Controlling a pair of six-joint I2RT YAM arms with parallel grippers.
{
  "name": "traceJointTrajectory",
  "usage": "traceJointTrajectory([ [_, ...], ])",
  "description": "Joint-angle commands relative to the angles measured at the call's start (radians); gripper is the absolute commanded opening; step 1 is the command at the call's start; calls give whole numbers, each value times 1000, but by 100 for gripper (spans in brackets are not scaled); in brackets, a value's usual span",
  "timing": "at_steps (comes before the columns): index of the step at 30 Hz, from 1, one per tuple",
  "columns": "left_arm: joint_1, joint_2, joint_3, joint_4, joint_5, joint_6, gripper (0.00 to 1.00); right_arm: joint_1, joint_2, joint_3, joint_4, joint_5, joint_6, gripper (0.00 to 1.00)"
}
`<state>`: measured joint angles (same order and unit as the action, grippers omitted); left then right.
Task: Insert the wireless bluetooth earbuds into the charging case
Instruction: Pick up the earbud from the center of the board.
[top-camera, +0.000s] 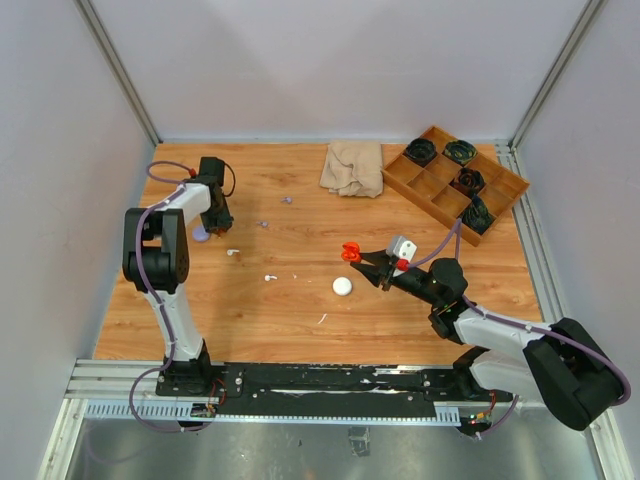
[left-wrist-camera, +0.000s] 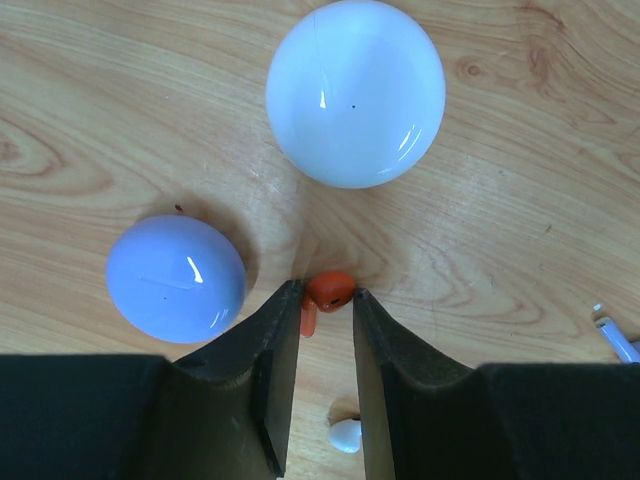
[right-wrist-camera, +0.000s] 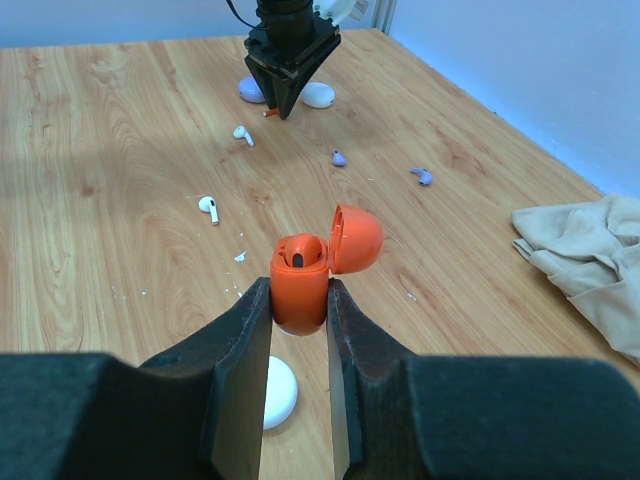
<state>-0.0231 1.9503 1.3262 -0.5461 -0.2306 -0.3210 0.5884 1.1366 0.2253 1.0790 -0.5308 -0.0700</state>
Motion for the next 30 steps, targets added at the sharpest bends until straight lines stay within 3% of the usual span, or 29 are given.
traceJointTrajectory([
  [1,-6,62,0,-73,4,23,32,-4,-16,5,20,-6,-16,1],
  [7,-5,57,3,-70,9,22,26,-2,-19,5,17,-6,-17,1],
  [15,-23,-70,-65,-3,27,-3,23,2,-30,5,14,-12,-24,1],
  [30,-176,-473,-417,330,104,-107,22,13,-64,15,12,-3,-30,1],
])
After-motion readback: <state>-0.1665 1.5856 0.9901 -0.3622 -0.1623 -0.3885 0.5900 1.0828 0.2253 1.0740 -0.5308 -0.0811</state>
